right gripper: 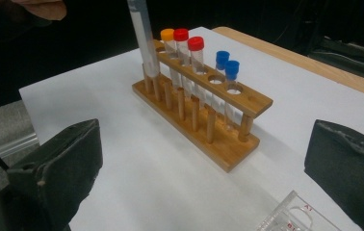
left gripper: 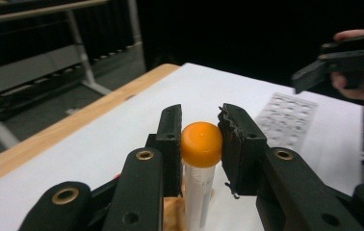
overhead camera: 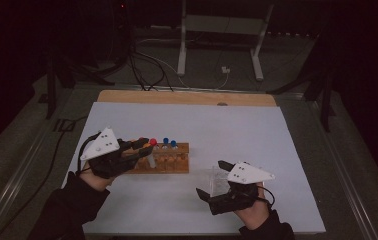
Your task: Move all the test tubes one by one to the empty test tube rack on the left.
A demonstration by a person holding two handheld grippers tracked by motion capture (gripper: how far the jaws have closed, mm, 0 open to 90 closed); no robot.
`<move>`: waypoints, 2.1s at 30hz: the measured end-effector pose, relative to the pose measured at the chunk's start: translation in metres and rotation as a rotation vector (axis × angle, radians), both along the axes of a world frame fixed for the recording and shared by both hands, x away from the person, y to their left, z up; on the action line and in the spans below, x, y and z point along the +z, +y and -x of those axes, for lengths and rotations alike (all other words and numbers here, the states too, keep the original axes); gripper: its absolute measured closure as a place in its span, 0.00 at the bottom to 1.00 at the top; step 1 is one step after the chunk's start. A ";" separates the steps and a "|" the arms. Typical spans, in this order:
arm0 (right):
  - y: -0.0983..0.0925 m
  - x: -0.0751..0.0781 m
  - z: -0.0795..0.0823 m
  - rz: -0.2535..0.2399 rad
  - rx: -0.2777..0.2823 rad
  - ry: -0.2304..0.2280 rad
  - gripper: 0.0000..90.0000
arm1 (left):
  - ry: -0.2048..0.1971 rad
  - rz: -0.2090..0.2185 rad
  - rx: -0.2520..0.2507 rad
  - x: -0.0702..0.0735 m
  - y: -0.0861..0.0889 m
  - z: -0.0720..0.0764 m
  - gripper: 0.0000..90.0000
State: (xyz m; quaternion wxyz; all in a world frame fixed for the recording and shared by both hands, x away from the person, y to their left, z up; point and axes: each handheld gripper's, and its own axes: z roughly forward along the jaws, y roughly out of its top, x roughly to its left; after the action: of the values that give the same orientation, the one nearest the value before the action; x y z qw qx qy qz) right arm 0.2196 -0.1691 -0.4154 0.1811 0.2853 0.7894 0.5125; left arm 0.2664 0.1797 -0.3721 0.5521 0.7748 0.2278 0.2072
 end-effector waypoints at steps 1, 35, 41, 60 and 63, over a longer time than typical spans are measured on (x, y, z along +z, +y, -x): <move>0.000 0.000 0.000 -0.002 -0.001 -0.001 0.00 | -0.006 -0.004 0.013 0.000 0.003 0.001 0.80; -0.004 -0.002 0.000 -0.004 0.009 0.011 0.00 | 0.062 -0.027 0.297 -0.054 0.054 -0.052 0.80; -0.004 -0.002 0.000 -0.003 0.012 0.013 0.00 | 0.094 -0.053 0.304 -0.069 0.051 -0.054 0.80; -0.006 -0.001 0.000 -0.003 0.008 0.012 0.00 | 0.135 -0.023 0.315 -0.063 0.053 -0.048 0.43; -0.007 -0.001 0.000 -0.004 0.007 0.011 0.00 | 0.141 0.012 0.302 -0.054 0.053 -0.039 0.29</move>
State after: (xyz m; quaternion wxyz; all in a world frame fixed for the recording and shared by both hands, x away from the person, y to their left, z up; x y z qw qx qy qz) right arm 0.2197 -0.1761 -0.4162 0.1743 0.2860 0.7902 0.5132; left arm 0.3049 0.2327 -0.4261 0.5020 0.7411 0.3808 0.2317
